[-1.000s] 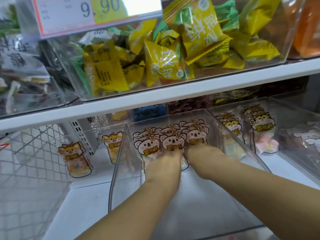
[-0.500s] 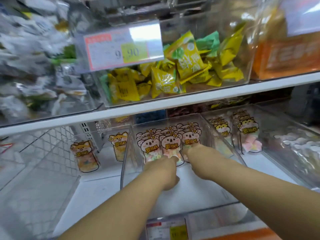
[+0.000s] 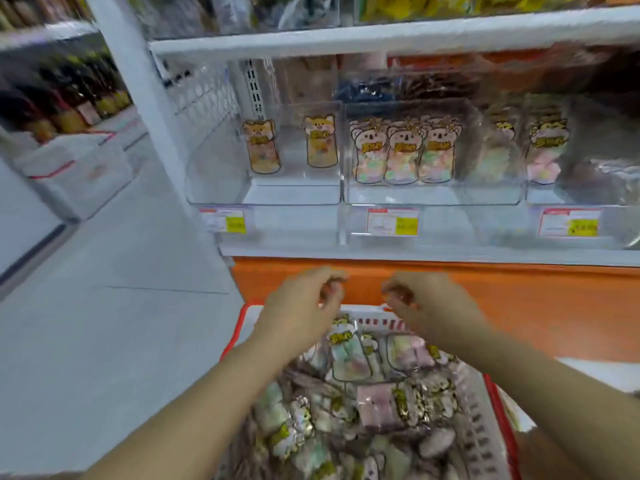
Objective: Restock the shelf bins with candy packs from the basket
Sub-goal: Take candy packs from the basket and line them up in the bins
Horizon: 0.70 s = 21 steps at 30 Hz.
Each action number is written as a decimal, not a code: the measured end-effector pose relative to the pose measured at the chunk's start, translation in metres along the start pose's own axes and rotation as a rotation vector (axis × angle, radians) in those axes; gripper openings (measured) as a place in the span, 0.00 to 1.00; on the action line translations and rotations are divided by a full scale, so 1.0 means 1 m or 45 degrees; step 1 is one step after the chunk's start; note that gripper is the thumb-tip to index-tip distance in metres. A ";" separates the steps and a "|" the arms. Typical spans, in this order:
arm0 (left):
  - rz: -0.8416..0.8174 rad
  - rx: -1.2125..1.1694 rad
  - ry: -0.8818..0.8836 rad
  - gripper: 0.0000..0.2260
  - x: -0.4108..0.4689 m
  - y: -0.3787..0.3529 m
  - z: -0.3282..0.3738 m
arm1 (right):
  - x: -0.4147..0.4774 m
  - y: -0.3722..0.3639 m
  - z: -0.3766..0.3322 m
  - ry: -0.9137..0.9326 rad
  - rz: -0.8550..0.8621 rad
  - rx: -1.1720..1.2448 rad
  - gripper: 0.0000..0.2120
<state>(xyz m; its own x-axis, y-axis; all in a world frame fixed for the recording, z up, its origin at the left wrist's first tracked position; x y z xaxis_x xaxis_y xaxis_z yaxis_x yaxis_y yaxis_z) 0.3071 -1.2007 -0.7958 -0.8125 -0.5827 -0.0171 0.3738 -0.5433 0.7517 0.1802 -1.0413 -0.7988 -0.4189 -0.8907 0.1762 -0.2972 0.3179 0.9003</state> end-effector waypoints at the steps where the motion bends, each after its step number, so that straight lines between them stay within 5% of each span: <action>1: -0.048 0.013 0.080 0.10 -0.010 -0.008 -0.023 | -0.006 -0.023 0.002 -0.028 -0.153 -0.024 0.09; 5: -0.302 0.372 0.212 0.11 -0.040 -0.044 -0.101 | -0.040 -0.102 0.025 -0.143 -0.680 -0.032 0.16; 8: -0.533 0.706 0.270 0.20 -0.063 -0.071 -0.146 | -0.071 -0.138 0.047 -0.262 -0.951 -0.115 0.33; 12: -0.711 0.998 0.314 0.27 -0.085 -0.092 -0.174 | -0.079 -0.154 0.056 -0.283 -0.847 -0.216 0.37; 15: -0.717 1.009 0.315 0.25 -0.081 -0.097 -0.171 | -0.082 -0.163 0.067 -0.446 -0.811 0.004 0.38; 17: -0.721 0.969 0.341 0.24 -0.074 -0.098 -0.170 | -0.080 -0.161 0.071 -0.457 -0.853 0.060 0.31; 19: -0.680 0.984 0.369 0.20 -0.068 -0.096 -0.165 | -0.070 -0.150 0.070 -0.390 -0.822 0.083 0.12; 21: -0.570 0.946 0.386 0.15 -0.062 -0.091 -0.156 | -0.057 -0.132 0.065 -0.371 -0.672 0.201 0.13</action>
<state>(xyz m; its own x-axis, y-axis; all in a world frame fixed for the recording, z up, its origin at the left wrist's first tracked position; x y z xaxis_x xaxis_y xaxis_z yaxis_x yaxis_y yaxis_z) 0.3932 -1.2095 -0.9660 -0.6207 -0.6022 -0.5021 -0.4163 -0.2895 0.8619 0.1874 -1.0116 -0.9535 -0.3910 -0.8227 -0.4126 -0.6424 -0.0771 0.7625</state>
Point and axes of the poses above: each hand's wrist, its own x-axis towards the middle knuckle, its own y-axis out of the back of the hand, z = x × y, the point moved 4 cm from there along x, towards the middle knuckle, and after that the axes turned 15 degrees about y, right-handed, at the moved point
